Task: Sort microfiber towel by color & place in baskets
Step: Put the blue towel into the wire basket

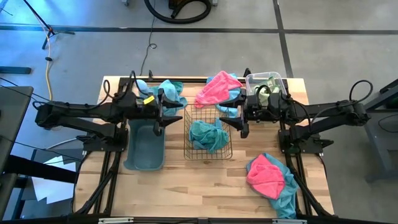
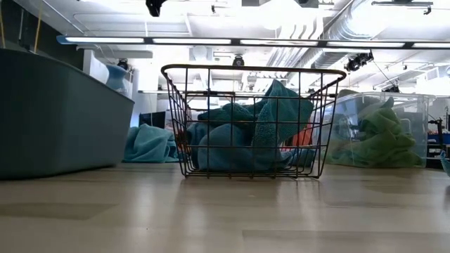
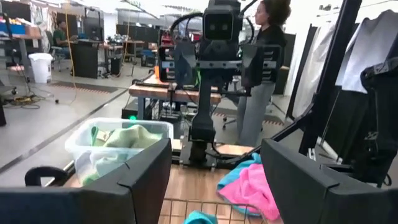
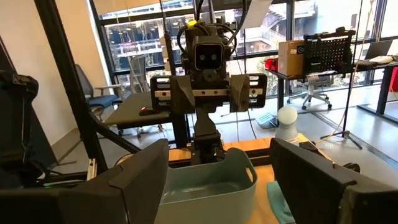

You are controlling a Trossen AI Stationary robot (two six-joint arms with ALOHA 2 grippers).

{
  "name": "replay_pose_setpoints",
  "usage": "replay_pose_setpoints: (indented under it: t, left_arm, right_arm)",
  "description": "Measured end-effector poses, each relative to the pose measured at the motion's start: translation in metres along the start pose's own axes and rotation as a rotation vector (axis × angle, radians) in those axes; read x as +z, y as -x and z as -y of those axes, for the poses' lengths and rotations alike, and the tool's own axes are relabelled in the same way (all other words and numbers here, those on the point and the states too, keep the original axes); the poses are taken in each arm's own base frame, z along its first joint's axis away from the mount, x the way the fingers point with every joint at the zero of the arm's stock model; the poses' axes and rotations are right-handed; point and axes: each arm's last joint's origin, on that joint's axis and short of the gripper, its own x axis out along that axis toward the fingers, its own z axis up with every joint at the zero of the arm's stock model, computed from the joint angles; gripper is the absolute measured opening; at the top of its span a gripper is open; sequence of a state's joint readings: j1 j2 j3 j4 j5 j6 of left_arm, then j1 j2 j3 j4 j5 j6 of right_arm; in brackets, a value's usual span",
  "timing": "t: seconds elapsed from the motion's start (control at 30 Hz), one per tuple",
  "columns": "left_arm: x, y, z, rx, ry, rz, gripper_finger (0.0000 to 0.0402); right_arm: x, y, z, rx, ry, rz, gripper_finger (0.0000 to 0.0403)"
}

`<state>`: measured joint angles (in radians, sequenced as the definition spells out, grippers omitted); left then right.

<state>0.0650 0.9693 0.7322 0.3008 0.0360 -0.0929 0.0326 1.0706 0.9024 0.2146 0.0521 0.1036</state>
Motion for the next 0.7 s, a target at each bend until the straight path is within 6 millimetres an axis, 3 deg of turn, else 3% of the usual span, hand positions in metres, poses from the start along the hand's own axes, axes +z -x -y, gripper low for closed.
replay_pose_setpoints:
  t: [0.27, 0.37, 0.57, 0.7]
  left_arm:
    - [-0.003, -0.003, -0.001, 0.023, 0.0, -0.01, 0.0234]
    - [0.0, -0.004, -0.004, 0.119, 0.055, -0.018, 0.0232]
    - [0.038, -0.019, -0.019, 0.275, 0.021, -0.232, 0.0216]
    - [0.061, -0.039, -0.041, 0.387, -0.037, -0.438, 0.0208]
  right_arm:
    - [0.0, 0.0, 0.0, -0.004, 0.026, 0.0, 0.0277]
    - [0.0, 0.0, 0.0, -0.006, 0.026, 0.0, 0.0277]
    - [0.0, 0.0, 0.002, -0.079, 0.026, 0.007, 0.0277]
    - [0.0, 0.0, 0.003, -0.114, 0.026, 0.01, 0.0277]
